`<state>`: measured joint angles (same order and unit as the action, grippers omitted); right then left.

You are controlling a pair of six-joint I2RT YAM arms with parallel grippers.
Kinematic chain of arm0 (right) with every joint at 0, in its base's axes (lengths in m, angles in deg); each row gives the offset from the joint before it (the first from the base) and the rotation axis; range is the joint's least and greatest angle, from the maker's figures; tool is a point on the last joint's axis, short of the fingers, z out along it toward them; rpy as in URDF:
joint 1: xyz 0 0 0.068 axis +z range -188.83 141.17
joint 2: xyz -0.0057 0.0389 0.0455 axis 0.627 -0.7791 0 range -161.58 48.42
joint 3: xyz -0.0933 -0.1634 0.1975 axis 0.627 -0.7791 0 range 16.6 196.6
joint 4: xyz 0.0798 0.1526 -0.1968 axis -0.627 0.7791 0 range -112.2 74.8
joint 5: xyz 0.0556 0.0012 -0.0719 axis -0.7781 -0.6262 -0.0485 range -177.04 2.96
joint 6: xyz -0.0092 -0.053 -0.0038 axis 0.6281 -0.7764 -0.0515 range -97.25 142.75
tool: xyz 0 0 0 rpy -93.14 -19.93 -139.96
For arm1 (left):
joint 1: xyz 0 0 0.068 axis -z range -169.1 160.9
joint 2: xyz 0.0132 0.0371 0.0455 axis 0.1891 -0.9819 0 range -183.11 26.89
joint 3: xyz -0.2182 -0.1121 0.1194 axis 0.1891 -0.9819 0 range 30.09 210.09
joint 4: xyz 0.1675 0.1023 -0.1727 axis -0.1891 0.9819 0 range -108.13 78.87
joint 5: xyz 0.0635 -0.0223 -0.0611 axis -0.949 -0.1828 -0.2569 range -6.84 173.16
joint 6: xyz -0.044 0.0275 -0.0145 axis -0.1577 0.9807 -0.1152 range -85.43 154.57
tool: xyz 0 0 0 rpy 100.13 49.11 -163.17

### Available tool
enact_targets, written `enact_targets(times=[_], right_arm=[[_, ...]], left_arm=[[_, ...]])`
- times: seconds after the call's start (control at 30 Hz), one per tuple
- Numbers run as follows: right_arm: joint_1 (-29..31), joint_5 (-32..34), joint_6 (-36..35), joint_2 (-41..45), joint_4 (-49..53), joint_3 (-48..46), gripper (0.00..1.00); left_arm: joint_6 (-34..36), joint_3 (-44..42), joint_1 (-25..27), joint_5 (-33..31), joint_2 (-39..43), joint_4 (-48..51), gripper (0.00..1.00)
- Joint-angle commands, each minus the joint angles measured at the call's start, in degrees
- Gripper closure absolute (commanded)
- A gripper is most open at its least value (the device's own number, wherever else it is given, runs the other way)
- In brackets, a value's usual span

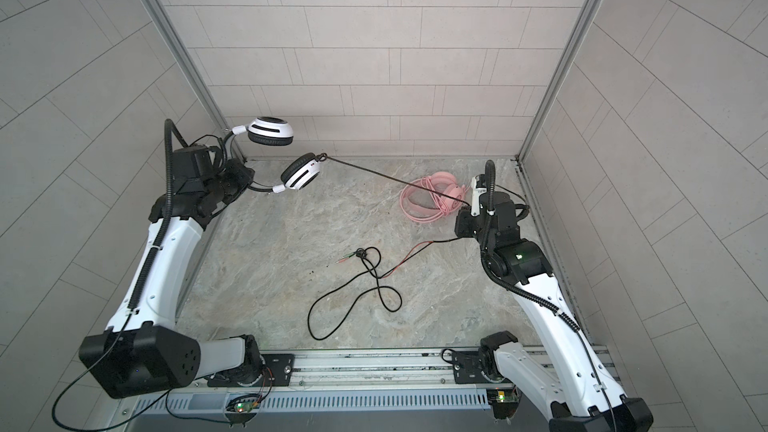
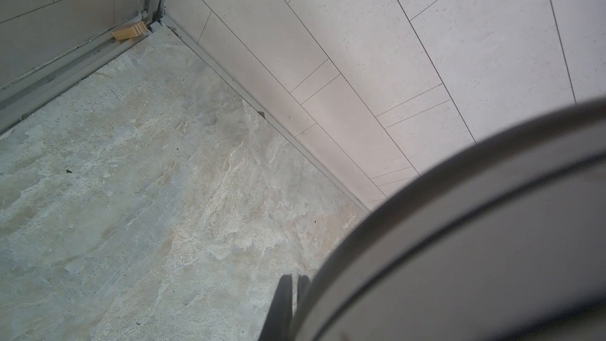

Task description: Wrap the headphones

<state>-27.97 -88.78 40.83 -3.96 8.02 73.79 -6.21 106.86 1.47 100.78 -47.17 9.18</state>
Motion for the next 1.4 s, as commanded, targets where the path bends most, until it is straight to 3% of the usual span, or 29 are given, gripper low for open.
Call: enact_targets(times=[0.0, 0.3, 0.5, 0.63, 0.9, 1.37], right_arm=[[-3.64, -1.31, 1.93, 0.50, 1.15, 0.46, 1.00], [-6.36, -1.30, 2.67, 1.23, -0.25, 1.42, 1.00], [-6.03, -10.26, 5.46, 0.06, -3.56, -1.61, 1.00], [0.50, -6.90, 5.85, -2.29, -4.89, -3.49, 1.00], [19.98, 3.25, 1.59, -12.05, -2.92, 4.02, 1.00], [36.25, 7.86, -9.91, -28.83, 12.52, 28.45, 1.00]], left_arm=[[0.53, 1.08, -1.93, 1.61, 1.61, -1.80, 1.00], [3.14, 1.89, -4.41, 3.33, 0.80, 0.25, 1.00], [-2.60, 0.41, -4.99, 6.73, 0.79, -3.39, 1.00], [-5.29, 2.24, 0.10, 7.17, -0.15, -4.23, 1.00], [-5.01, 5.54, 11.25, -0.28, -1.65, -3.84, 1.00], [-2.92, 7.24, 18.93, -2.96, -4.50, -2.53, 1.00]])
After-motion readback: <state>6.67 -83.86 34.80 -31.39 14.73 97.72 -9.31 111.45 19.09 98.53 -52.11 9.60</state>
